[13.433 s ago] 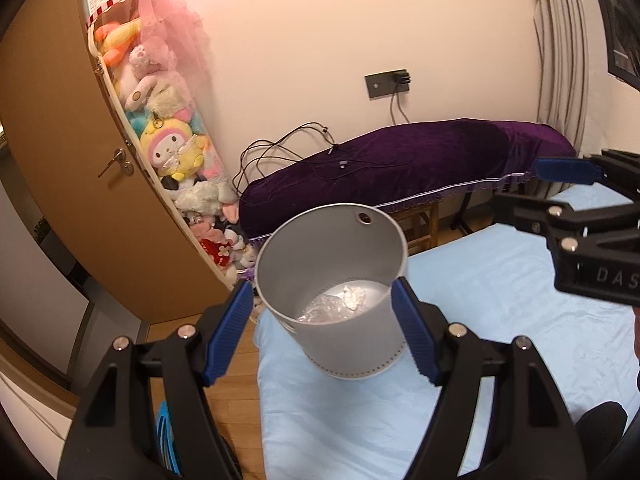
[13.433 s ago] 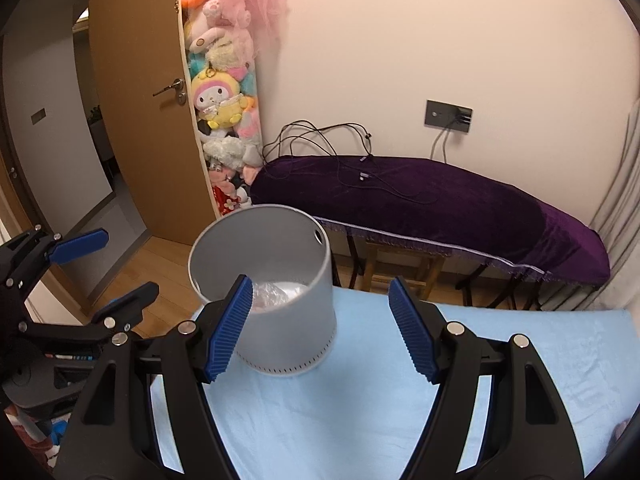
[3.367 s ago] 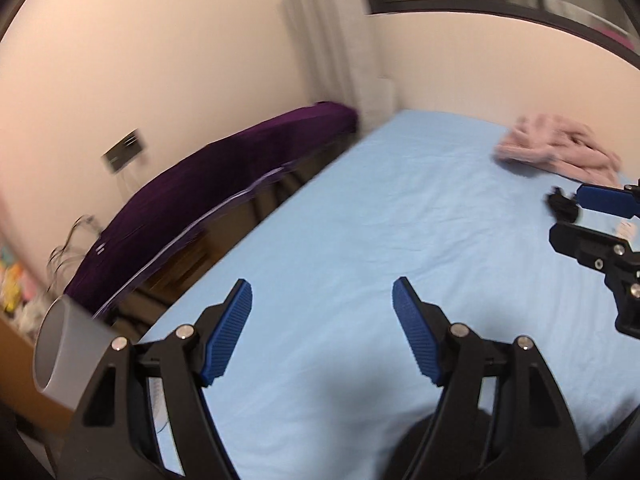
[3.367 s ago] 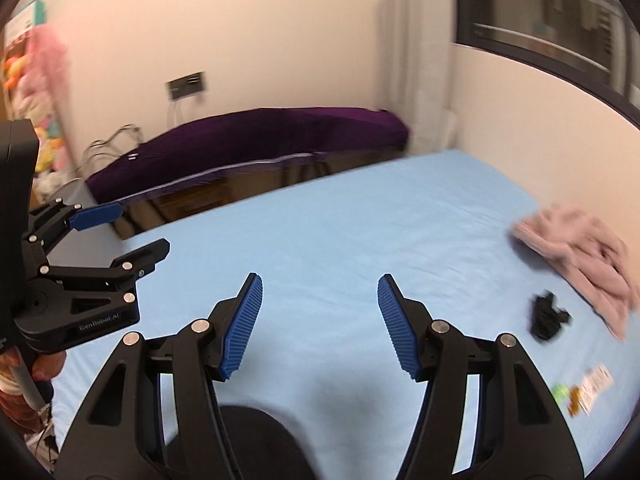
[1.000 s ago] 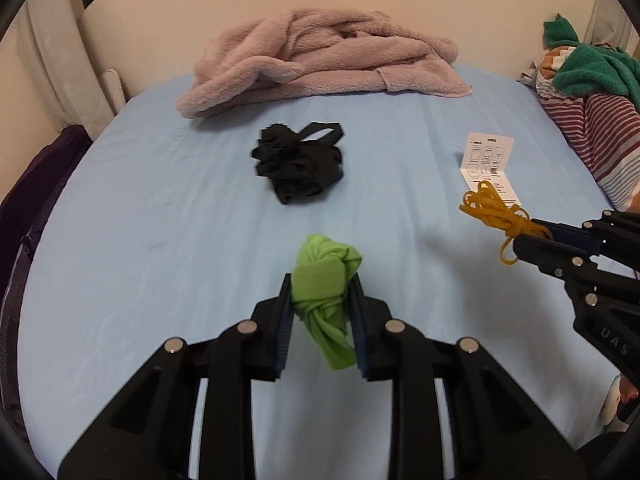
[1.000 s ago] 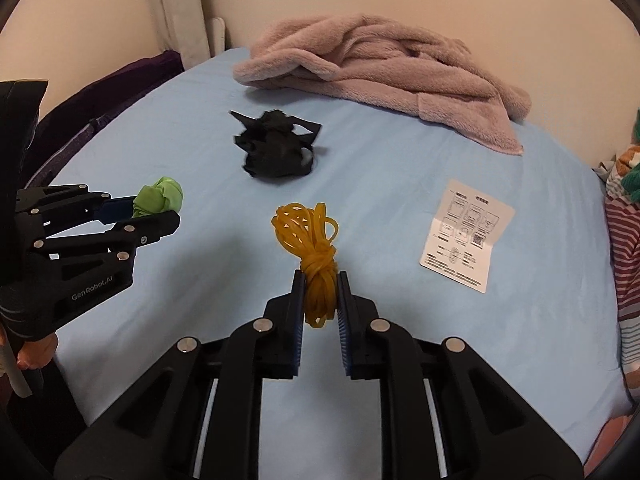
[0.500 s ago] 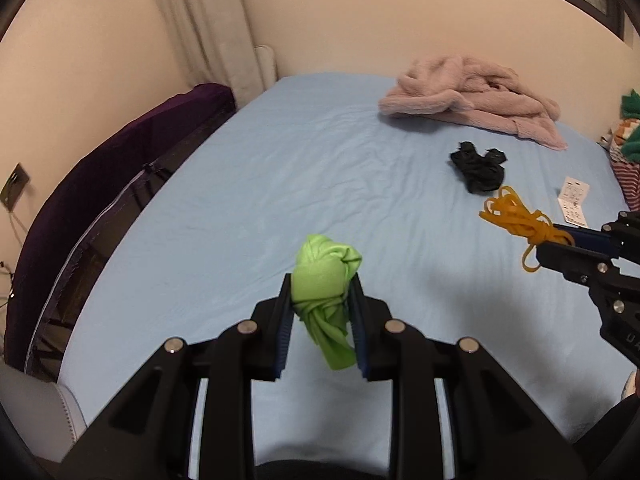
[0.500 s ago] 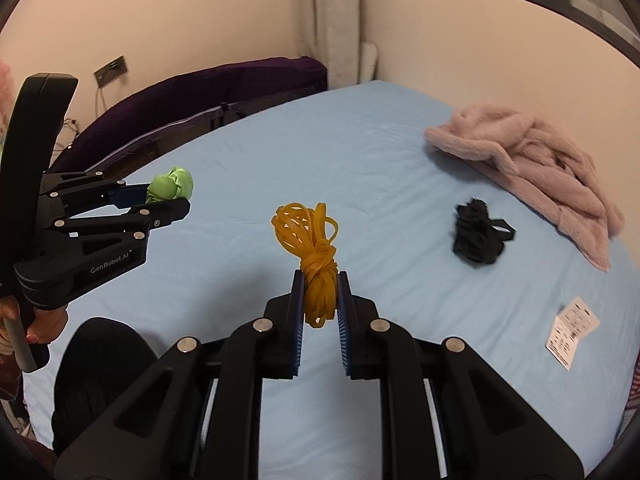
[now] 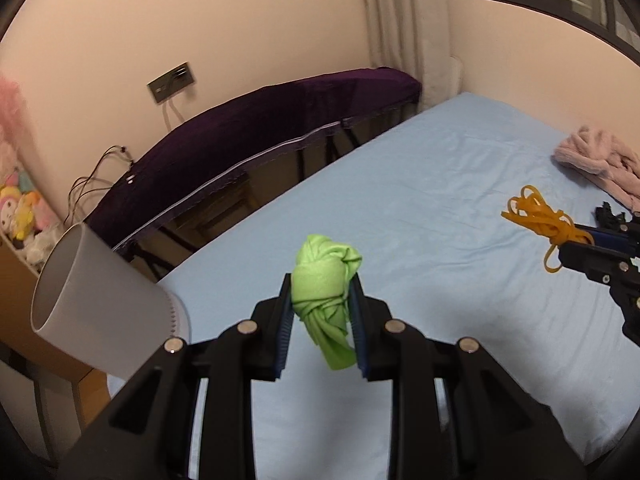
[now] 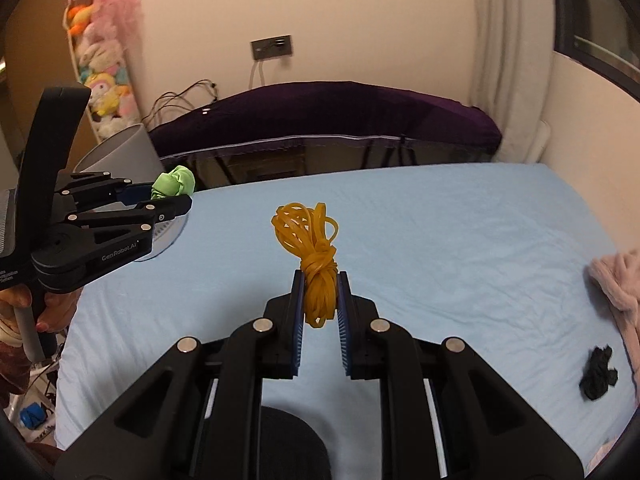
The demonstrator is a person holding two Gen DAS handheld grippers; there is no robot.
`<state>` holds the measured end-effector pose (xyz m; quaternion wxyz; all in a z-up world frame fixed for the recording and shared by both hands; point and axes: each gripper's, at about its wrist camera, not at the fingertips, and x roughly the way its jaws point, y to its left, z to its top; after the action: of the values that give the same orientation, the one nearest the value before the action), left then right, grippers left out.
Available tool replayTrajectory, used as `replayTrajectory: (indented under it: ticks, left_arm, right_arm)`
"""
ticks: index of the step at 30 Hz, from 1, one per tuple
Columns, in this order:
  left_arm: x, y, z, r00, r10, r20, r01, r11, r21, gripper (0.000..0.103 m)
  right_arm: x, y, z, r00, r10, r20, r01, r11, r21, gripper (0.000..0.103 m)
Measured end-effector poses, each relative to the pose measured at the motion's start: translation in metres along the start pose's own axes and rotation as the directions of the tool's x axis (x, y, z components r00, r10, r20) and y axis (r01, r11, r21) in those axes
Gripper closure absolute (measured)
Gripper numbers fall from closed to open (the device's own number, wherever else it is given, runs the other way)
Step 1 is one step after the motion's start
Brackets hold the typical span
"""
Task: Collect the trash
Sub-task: 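Carry the green cloth and orange bands in both grippers over the grey bin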
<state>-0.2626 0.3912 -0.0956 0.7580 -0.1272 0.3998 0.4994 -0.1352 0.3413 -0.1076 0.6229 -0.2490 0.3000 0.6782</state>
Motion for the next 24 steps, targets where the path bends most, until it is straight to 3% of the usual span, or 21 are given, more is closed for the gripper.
replayTrajectory:
  ticks: [6, 13, 19, 24]
  left_arm:
    - [-0.005, 0.100, -0.020, 0.989, 0.133, -0.060, -0.139, 0.983, -0.122, 0.077]
    - [-0.021, 0.208, -0.047, 0.949, 0.284, -0.137, -0.309, 0.922, -0.232, 0.077]
    - [-0.042, 0.268, -0.058, 0.921, 0.349, -0.170, -0.387, 0.866, -0.318, 0.077]
    - [-0.055, 0.303, -0.051, 0.905, 0.386, -0.176, -0.424, 0.839, -0.342, 0.077]
  right_arm:
    - [0.041, 0.091, 0.050, 0.989, 0.144, -0.022, -0.146, 0.979, -0.143, 0.089]
    - [0.075, 0.193, 0.107, 0.961, 0.273, -0.048, -0.275, 0.920, -0.278, 0.089]
    - [0.097, 0.274, 0.151, 0.937, 0.339, -0.084, -0.346, 0.865, -0.363, 0.089]
    - [0.114, 0.319, 0.182, 0.927, 0.362, -0.102, -0.373, 0.845, -0.382, 0.089]
